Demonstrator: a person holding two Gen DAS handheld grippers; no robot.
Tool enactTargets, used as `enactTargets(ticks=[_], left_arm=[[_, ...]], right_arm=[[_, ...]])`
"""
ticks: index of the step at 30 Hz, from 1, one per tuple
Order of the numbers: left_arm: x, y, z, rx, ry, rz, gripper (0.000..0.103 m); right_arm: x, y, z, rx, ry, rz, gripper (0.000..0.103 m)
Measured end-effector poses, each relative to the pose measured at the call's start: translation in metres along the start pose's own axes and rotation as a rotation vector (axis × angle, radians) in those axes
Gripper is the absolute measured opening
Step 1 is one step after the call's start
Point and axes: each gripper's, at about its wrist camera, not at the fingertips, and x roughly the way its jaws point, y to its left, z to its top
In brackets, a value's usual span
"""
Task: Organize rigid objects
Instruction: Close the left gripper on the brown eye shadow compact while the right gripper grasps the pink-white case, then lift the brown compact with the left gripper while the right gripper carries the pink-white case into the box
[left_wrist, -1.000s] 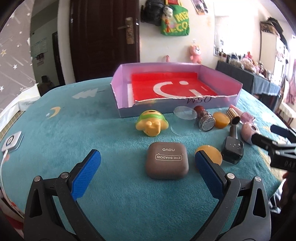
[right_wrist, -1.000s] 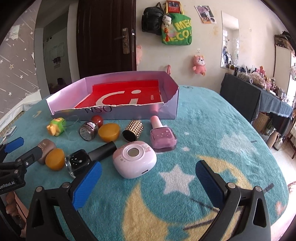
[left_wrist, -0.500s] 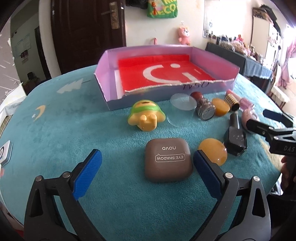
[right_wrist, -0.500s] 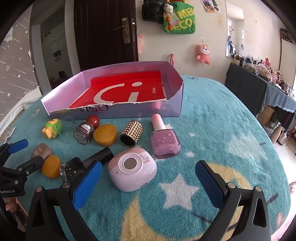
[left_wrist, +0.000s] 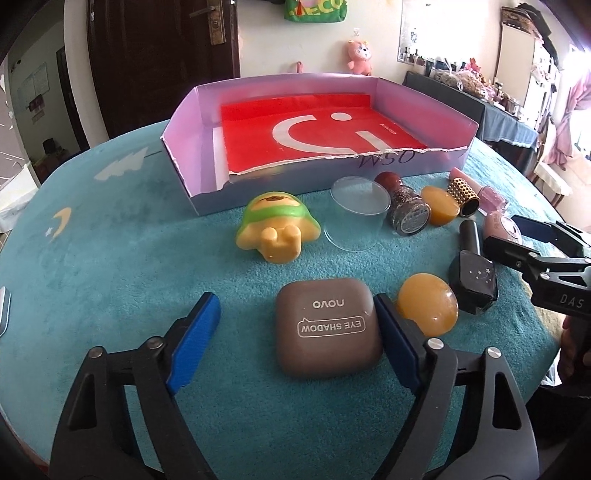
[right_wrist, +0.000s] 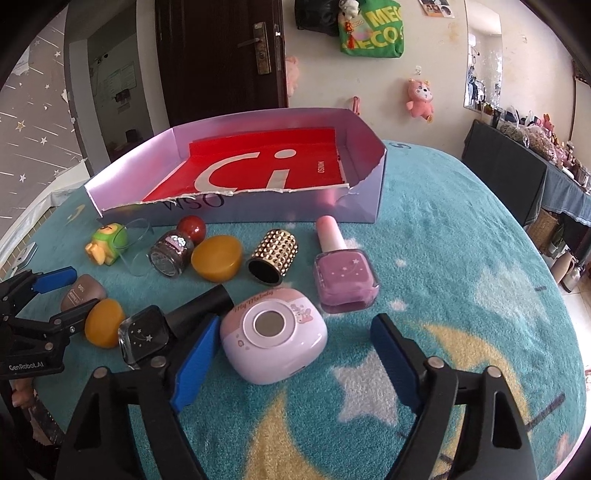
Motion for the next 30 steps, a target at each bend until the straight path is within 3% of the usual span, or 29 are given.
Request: enactTargets(ticks=[4, 7, 9, 30], left_arm=[[0.000, -0.002, 0.000, 0.005, -0.002, -0.012, 0.073], [-0.001, -0.004, 0.001, 0.011, -0.011, -0.030, 0.062], [-0.001, -0.005, 0.001, 0.012, -0.019, -0.049, 0.052], [-0.016, -0.011, 0.009, 0.017, -0.059, -0.050, 0.051]], right_arm=[[0.000, 0.002, -0.002, -0.009, 0.001, 0.014, 0.076], [-0.001, 0.004, -0.002, -0.018, -0.002, 0.024, 0.071], [-0.002, 0.004, -0.002, -0.018, -0.006, 0.035, 0.061], [-0.014, 0.004, 0.003, -0.035, -0.036, 0.076, 0.058]])
